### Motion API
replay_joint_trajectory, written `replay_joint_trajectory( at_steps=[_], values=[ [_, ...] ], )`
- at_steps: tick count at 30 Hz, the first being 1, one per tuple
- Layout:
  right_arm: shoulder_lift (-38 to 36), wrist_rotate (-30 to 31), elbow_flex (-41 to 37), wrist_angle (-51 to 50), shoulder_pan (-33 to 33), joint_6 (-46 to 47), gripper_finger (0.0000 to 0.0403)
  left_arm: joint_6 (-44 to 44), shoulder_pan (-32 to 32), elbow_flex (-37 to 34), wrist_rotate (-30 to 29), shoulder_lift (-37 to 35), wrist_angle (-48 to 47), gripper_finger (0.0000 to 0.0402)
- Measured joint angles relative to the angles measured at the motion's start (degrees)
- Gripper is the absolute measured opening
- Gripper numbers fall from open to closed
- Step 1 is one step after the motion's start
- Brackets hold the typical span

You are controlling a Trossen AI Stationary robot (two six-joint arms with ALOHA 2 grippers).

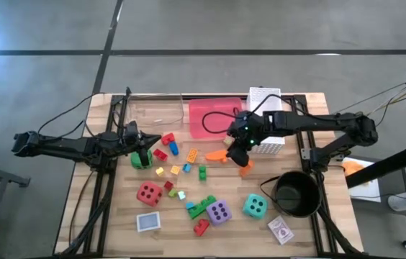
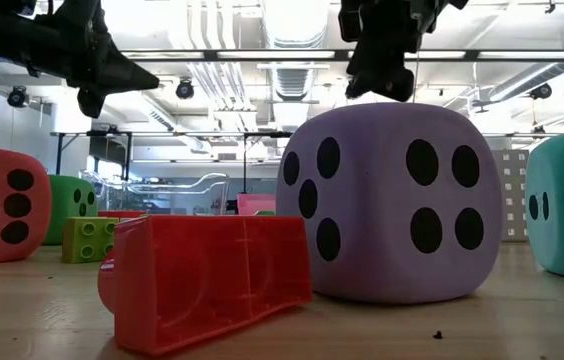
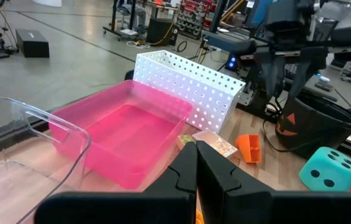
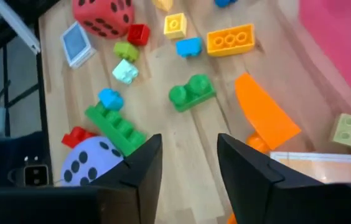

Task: Pick & Place Toys
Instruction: Put the right large orange game piece into the white bin

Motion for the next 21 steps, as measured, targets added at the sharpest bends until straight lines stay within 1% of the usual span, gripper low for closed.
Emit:
replay_joint_trajectory(
  at_steps=[10,14,21],
  values=[
    [-0.15,-0.05,0.54,0.0,0.02,0.97,0.0156,-0.02,0.0,0.0,0.0,0.0,-0.02,0.0004],
    [-0.15,-0.05,0.54,0.01,0.05,3.36,0.0156,-0.02,0.0,0.0,0.0,0.0,-0.02,0.0004],
    [-0.15,-0.02,0.52,-0.61,0.42,3.13,0.0156,0.02,0.0,0.0,0.02,0.0,-0.02,0.0004]
  ],
)
